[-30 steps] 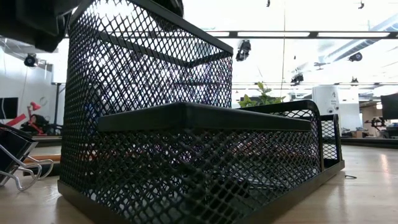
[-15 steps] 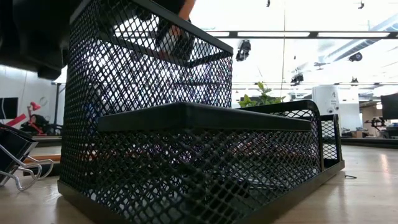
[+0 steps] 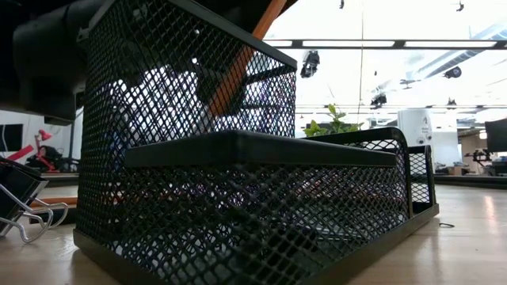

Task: Pick and place office supplies into organizer
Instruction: Put the left top pencil into the desk organizer, then put the bottom pen into the desk organizer

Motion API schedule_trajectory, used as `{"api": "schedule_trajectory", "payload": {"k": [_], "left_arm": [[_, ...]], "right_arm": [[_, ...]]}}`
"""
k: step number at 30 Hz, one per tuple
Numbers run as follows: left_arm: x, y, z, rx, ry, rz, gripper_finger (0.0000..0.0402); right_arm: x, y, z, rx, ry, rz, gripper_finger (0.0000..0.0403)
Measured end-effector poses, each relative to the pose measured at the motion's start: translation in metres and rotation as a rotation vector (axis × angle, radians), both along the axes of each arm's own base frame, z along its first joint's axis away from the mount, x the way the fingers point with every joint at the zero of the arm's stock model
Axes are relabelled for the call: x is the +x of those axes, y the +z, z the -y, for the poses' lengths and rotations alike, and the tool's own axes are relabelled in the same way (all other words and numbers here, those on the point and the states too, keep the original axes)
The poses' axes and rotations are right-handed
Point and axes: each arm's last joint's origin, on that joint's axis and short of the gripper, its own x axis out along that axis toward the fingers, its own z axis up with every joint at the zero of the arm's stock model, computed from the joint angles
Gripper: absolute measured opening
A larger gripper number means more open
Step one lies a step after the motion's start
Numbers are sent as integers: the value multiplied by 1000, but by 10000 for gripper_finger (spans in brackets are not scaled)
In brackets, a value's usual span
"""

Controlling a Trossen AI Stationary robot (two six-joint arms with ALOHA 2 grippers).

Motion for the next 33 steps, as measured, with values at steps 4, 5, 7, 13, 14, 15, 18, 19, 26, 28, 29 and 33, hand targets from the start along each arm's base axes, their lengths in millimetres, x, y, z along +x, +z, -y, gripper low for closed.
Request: {"api": "schedule_trajectory", "payload": {"k": [4, 5, 7, 13, 14, 15, 18, 19, 26, 28, 29, 33], "left_arm": [[0, 1, -1, -4, 6, 1, 15], [0, 1, -1, -5, 6, 0, 15], [1, 0, -1, -6, 23, -10, 15], [1, 0, -2, -57, 35, -26, 43], [1, 0, -2, -64, 33, -28, 53], [1, 0, -2, -79, 29, -32, 63], [1, 0, -2, -80, 30, -32, 94], [1, 0, -2, -80, 29, -32, 104], [-2, 20, -3, -173, -26, 12, 141], [-4, 34, -4, -188, -31, 46, 143], [-5, 41, -5, -196, -32, 62, 144], [-9, 69, -11, -222, -27, 116, 144]], "right_arm": [[0, 0, 0, 1, 1, 3, 72], [0, 0, 0, 1, 1, 3, 72], [1, 0, 0, 3, 1, 6, 72], [2, 1, -1, -5, 15, 12, 72], [2, 1, -1, -4, 16, 15, 72], [2, 1, -1, -3, 15, 18, 72], [3, 2, -1, -3, 14, 22, 72], [3, 2, -1, -4, 15, 22, 72], [3, 2, -1, -10, 17, 19, 72], [3, 1, -1, -16, 22, 14, 72], [3, 1, -1, -21, 25, 9, 72], [3, 0, -1, -24, 29, 6, 72]]}}
